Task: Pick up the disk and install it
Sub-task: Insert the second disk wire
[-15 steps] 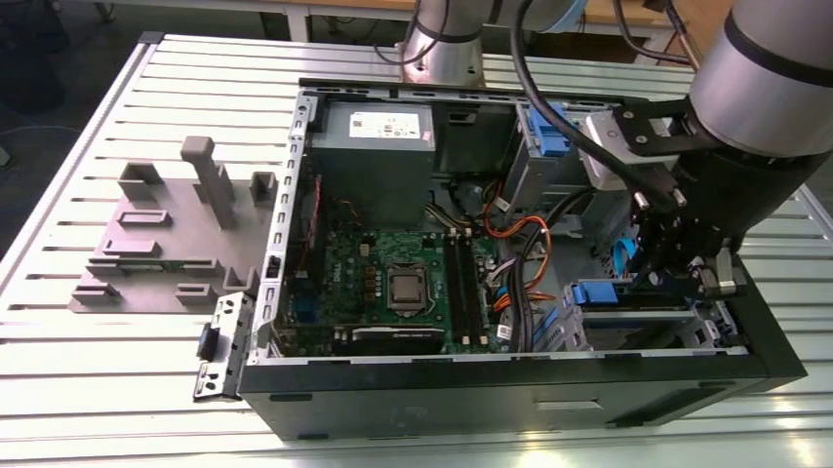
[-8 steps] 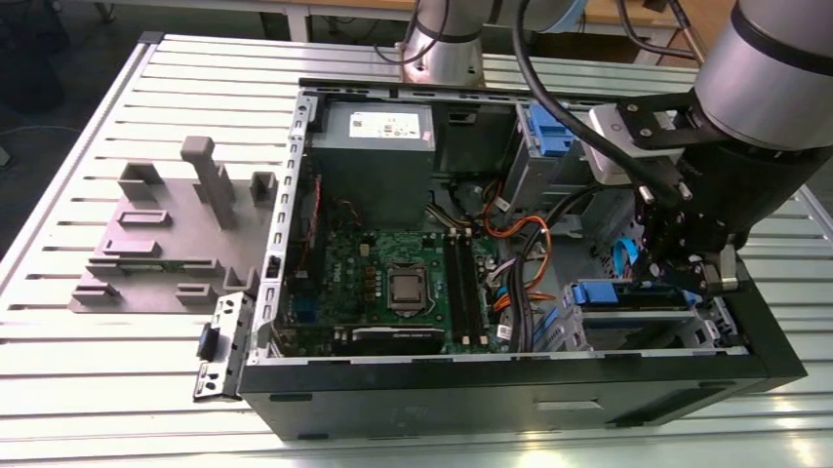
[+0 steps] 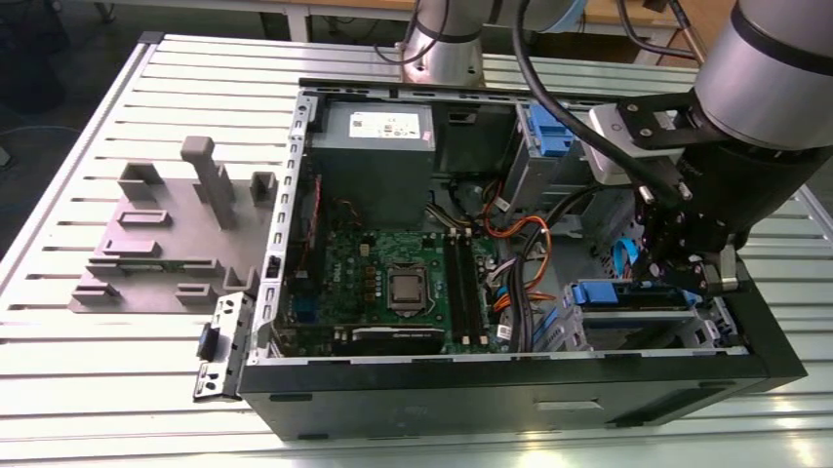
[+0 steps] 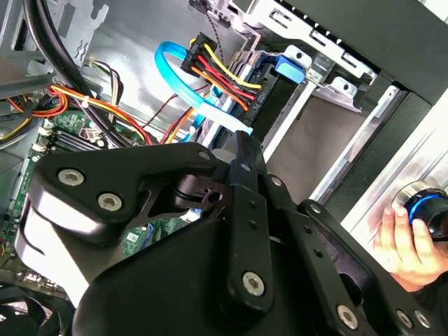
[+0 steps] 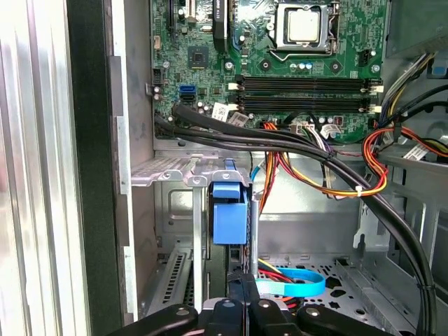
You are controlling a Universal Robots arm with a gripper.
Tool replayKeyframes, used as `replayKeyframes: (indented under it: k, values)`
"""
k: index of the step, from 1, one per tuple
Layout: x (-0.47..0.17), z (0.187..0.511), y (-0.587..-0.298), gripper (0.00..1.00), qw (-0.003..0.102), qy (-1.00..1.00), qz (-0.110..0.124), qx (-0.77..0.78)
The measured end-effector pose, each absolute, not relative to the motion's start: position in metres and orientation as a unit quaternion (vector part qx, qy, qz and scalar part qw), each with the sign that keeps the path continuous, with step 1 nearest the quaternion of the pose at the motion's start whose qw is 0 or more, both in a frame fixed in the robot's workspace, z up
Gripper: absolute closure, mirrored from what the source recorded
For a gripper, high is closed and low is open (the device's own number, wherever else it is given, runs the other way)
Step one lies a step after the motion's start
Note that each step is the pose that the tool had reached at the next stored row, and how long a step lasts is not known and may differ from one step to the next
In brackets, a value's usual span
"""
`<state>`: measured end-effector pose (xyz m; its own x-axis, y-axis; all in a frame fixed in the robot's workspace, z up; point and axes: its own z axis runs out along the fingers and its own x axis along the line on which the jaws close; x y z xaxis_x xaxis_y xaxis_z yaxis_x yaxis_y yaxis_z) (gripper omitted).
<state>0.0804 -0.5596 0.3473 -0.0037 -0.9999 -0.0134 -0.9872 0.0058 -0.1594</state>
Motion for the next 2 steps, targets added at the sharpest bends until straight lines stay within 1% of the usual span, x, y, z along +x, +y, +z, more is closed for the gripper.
replayKeyframes:
  k: [2]
  values:
    - [0.0804,0.3473,-0.5596,0.89,0.061,0.707,-0.052,-0.703]
